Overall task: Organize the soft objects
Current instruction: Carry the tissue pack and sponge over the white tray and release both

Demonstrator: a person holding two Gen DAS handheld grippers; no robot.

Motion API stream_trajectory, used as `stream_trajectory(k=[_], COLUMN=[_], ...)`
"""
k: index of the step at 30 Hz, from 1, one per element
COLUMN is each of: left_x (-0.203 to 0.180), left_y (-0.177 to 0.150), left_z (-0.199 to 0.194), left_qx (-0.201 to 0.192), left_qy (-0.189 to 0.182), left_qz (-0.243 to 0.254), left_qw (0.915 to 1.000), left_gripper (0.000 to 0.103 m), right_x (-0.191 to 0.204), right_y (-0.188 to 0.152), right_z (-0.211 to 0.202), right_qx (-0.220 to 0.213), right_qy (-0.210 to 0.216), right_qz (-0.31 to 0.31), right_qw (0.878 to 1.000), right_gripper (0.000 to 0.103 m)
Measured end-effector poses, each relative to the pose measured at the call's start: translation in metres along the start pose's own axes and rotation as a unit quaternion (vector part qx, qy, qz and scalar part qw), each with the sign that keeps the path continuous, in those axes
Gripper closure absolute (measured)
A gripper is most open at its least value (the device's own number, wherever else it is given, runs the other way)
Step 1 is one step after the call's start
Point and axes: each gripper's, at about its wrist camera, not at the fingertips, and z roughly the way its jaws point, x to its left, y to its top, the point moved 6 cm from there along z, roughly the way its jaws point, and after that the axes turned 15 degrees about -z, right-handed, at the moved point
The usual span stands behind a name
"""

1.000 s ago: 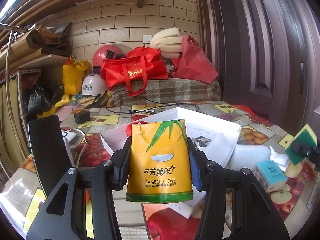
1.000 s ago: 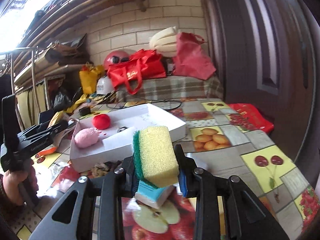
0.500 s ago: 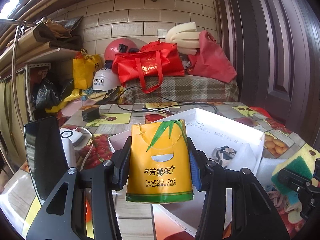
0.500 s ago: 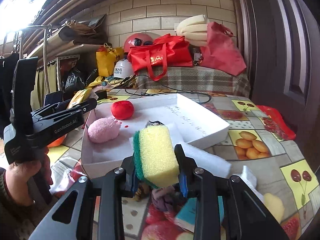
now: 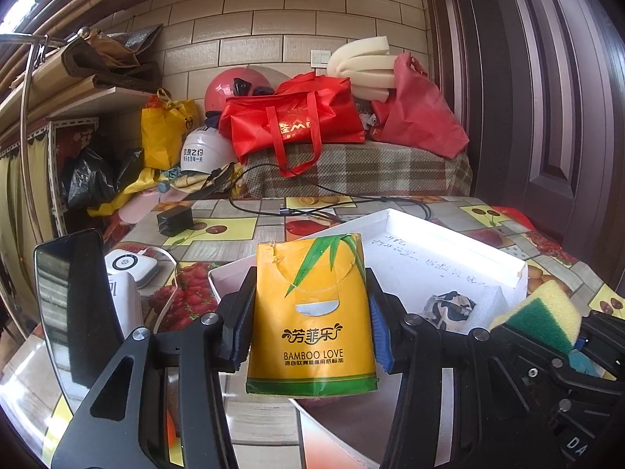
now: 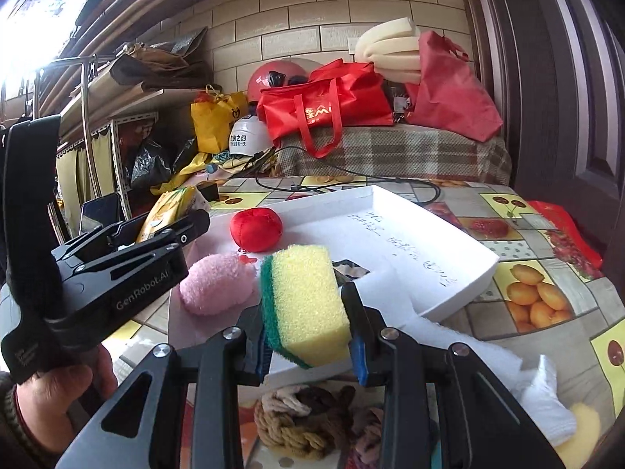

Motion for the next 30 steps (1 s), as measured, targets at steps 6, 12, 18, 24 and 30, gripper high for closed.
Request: stream_trajectory(k=[6,12,18,24,30], left_x=[0.003,0.009,0.007,0.004,0.016], left_y=[0.003,0.004,0.007,0.003,0.008], left_z=[0.018,0.036,0.050,0.065,0.055], left_qx=[0.024,0.049,0.046,0.071,0.043], left_qy=[0.007,0.015,0.031,0.053,0.059], left_qz=[-0.010,-0.026,-0.019,0.004,-0.027], left_qw=[0.9996,0.9983,0.9983,0.9961,0.9970], left_gripper=[0.054,0.054,0.054,0.054,0.015], right_x=[0.008,-0.001,-0.033,-0.033,-0.035], right_y=[0.008,0.007,0.009,0.012,0.016], right_z=[0.021,0.050,0.067,0.067,0.062], right_qx=[0.017,0.060,0.066,0.061,0.049], right_qy=[0.010,0.016,-0.044,-0.058,-0.074], right_qz=[-0.005,0.023,0.060,0.050,0.046], right_qw=[1.000,0.998,0.995,0.995,0.995], right_gripper=[0.070,0.071,0.071,0.070,0.018])
